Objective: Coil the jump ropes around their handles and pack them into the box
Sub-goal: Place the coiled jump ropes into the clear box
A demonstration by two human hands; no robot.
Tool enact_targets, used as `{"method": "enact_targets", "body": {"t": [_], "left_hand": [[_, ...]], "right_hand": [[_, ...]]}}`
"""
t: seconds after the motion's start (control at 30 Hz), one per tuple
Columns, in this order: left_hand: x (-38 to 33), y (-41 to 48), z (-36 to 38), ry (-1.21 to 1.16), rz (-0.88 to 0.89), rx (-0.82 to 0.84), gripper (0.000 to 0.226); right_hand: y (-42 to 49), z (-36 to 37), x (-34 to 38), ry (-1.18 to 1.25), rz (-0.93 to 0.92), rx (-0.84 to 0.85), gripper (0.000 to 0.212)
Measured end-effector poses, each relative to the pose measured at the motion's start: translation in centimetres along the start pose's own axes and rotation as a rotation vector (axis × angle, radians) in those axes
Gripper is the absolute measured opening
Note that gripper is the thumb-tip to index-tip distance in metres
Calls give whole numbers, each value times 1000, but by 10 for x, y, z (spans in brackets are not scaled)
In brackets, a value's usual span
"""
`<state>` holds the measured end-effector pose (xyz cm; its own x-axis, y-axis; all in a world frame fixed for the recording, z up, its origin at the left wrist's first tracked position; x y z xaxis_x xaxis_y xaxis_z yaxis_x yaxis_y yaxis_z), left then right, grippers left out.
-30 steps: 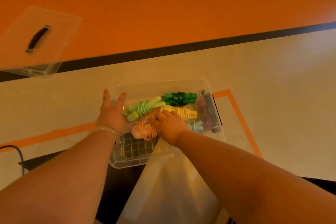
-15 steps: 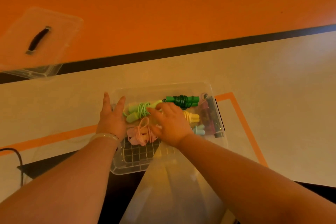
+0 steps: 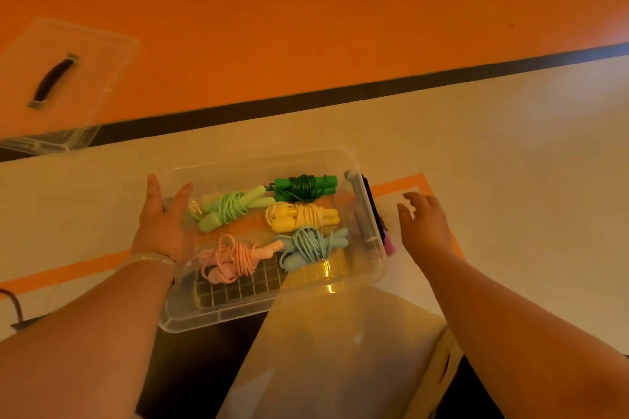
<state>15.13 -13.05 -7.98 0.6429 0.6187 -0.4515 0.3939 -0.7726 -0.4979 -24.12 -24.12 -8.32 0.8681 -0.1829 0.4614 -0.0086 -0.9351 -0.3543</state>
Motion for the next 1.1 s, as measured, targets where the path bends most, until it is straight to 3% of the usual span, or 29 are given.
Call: {"method": "enact_targets", "body": {"t": [0.17, 0.33, 0.5, 0.73, 0.9, 1.1], "left_hand": [[11, 4, -4, 15, -20, -27, 73], [15, 7, -6, 13, -24, -34, 77], [23, 9, -14, 15, -44, -48, 80], [33, 9, -24, -4, -91, -63, 80], [37, 10, -27, -29, -100, -87, 79], [37, 9, -27, -42, -98, -93, 75]], "right_hand": [[-4, 33, -5, -51, 63, 253, 51], [-4, 44, -3, 83, 107, 258, 46], [-6, 52, -5, 146, 111, 369, 47], [-7, 56, -10, 188, 164, 324, 46], [-5, 52, -12, 37, 119, 241, 58], [-6, 68, -5, -86, 52, 309, 72]]}}
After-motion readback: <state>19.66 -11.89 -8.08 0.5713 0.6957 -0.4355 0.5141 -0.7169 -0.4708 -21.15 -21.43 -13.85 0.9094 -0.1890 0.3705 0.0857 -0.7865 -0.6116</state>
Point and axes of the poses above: each hand's wrist, its own y-axis towards the middle knuckle, its own z-axis out of the palm, x = y × z, the point moved 5 cm from there along y, towards the middle knuckle, and after that the axes turned 12 degrees about x, right-handed, at the moved point
